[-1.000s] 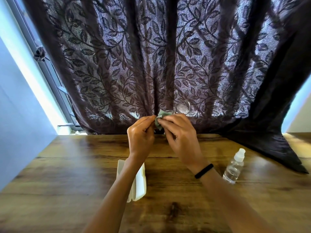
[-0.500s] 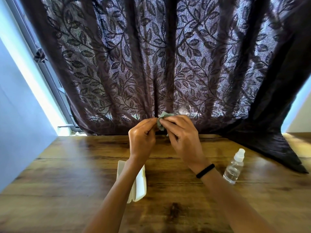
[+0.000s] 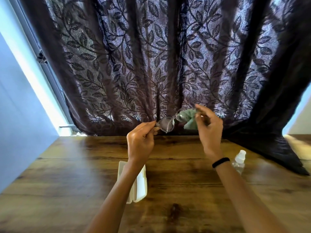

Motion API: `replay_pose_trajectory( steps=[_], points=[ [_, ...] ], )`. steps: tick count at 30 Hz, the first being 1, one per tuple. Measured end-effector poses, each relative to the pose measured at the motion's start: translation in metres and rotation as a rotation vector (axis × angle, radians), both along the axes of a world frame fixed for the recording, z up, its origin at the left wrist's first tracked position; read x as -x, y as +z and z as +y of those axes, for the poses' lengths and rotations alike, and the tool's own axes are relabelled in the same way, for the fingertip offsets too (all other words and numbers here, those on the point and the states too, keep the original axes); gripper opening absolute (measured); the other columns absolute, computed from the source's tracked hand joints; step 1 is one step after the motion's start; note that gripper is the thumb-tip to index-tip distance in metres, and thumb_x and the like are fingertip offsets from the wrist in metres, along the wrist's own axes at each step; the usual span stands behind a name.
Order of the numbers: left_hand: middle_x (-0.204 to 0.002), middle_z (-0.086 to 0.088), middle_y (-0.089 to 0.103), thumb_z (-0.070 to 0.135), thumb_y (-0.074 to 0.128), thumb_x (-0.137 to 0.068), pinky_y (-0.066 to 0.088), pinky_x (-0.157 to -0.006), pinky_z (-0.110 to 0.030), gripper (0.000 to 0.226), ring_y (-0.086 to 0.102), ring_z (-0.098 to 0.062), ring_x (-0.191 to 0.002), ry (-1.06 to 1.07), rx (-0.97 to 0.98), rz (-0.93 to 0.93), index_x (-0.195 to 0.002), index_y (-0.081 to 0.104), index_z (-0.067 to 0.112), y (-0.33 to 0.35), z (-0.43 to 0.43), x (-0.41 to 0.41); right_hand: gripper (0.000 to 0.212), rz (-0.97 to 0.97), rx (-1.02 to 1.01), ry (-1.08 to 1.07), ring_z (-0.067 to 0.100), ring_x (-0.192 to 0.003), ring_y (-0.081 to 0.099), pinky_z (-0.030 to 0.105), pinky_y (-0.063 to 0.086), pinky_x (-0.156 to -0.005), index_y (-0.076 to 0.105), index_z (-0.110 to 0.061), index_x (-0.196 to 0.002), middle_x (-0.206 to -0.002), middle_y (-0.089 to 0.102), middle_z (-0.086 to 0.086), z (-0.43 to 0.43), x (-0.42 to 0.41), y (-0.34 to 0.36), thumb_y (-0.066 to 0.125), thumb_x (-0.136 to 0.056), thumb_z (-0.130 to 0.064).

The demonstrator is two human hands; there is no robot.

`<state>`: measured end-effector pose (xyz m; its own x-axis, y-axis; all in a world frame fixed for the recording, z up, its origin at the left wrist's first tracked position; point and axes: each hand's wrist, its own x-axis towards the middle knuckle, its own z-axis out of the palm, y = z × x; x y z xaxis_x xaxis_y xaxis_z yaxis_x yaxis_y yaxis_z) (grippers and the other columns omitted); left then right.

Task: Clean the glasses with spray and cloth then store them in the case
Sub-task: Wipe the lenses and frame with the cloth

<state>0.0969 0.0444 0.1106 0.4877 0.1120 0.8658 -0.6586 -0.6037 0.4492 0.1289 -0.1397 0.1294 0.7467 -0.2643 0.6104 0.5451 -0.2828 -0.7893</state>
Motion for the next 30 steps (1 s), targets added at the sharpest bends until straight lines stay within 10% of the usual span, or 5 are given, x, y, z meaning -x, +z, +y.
replay_pose_trajectory(
  steps=[4, 6, 12, 30],
  points=[
    [-0.079, -0.007, 0.068, -0.011, 0.061, -0.077, 0.051, -0.064, -0.008, 0.016, 0.065, -0.005, -0.068, -0.026, 0.032, 0.025, -0.091, 0.069, -0.006, -0.006, 0.003, -0.002, 0.028, 0.285, -0.753, 0.373, 0.017, -0.089, 0.063, 0.026, 0.056, -0.068, 0.064, -0.008, -0.080, -0.092, 0.068, 0.003, -0.014, -0.010, 0.015, 0.042, -0.090, 0.004],
    [-0.079, -0.007, 0.069, -0.009, 0.062, -0.079, 0.054, -0.061, -0.014, 0.017, 0.067, -0.007, -0.068, -0.049, 0.101, 0.084, -0.094, 0.068, -0.004, -0.012, 0.003, -0.004, 0.029, 0.308, -0.813, 0.439, 0.020, -0.088, 0.063, 0.027, 0.056, -0.069, 0.064, -0.008, -0.077, -0.087, 0.069, 0.003, -0.018, -0.010, 0.017, 0.041, -0.090, 0.002],
    [-0.080, -0.001, 0.068, -0.010, 0.059, -0.081, 0.057, -0.064, -0.021, 0.027, 0.068, -0.006, -0.064, -0.136, 0.347, 0.240, -0.105, 0.063, 0.000, -0.024, -0.004, -0.008, 0.016, 0.024, 0.241, 0.037, 0.018, -0.102, 0.058, 0.015, 0.045, -0.092, 0.068, -0.005, -0.098, -0.103, 0.061, 0.003, -0.014, -0.004, 0.000, 0.058, -0.085, -0.001],
    [-0.076, 0.004, 0.069, -0.007, 0.059, -0.082, 0.054, -0.059, -0.015, 0.027, 0.065, -0.002, -0.058, -0.230, 0.558, 0.296, -0.103, 0.063, 0.009, -0.035, -0.010, -0.006, 0.024, -0.037, 0.478, 0.078, 0.006, -0.105, 0.054, 0.000, 0.034, -0.092, 0.064, -0.004, -0.109, -0.113, 0.066, 0.008, -0.006, 0.012, -0.010, 0.053, -0.088, 0.000]
  ],
)
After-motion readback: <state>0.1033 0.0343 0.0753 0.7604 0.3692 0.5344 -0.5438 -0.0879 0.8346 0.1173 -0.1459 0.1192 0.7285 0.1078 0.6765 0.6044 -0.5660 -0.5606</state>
